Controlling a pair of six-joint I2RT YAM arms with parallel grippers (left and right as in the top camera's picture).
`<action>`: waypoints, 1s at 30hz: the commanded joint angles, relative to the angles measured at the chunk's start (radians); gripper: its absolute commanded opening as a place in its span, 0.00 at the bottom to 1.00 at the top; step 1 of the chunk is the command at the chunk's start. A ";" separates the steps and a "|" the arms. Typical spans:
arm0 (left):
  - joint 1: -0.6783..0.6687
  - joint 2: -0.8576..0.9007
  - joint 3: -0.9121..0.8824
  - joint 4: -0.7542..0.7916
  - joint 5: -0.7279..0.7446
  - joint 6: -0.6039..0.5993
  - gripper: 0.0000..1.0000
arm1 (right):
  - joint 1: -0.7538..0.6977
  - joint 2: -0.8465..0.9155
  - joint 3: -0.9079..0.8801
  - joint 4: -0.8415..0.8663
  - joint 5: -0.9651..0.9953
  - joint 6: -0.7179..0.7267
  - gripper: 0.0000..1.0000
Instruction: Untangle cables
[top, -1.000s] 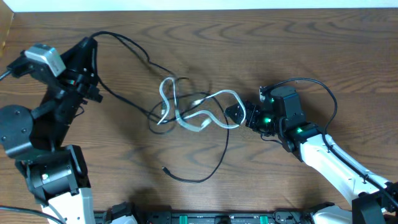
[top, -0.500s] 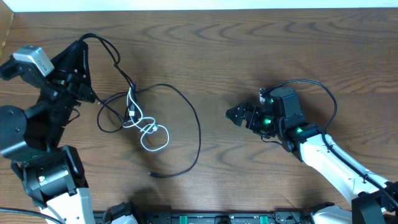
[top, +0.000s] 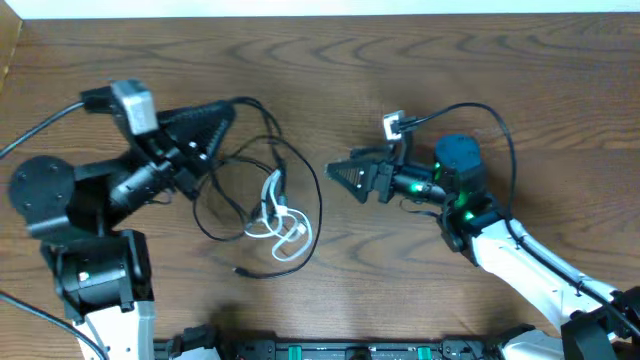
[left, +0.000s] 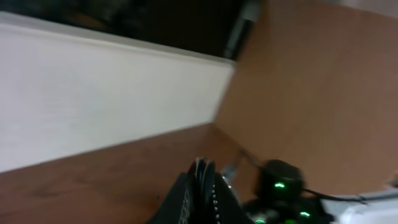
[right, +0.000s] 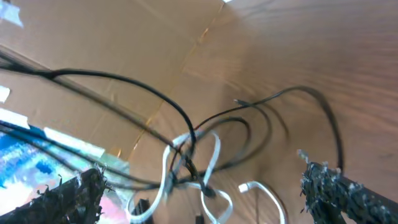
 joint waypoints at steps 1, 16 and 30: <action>-0.108 -0.002 0.038 0.009 0.036 -0.033 0.08 | 0.071 0.002 0.004 0.003 0.097 -0.029 0.99; -0.397 0.076 0.038 0.034 -0.011 -0.034 0.08 | 0.176 0.002 0.004 -0.203 0.661 -0.051 0.99; -0.366 0.031 0.038 0.243 -0.012 -0.034 0.08 | -0.036 0.002 0.004 -0.723 1.072 -0.050 0.99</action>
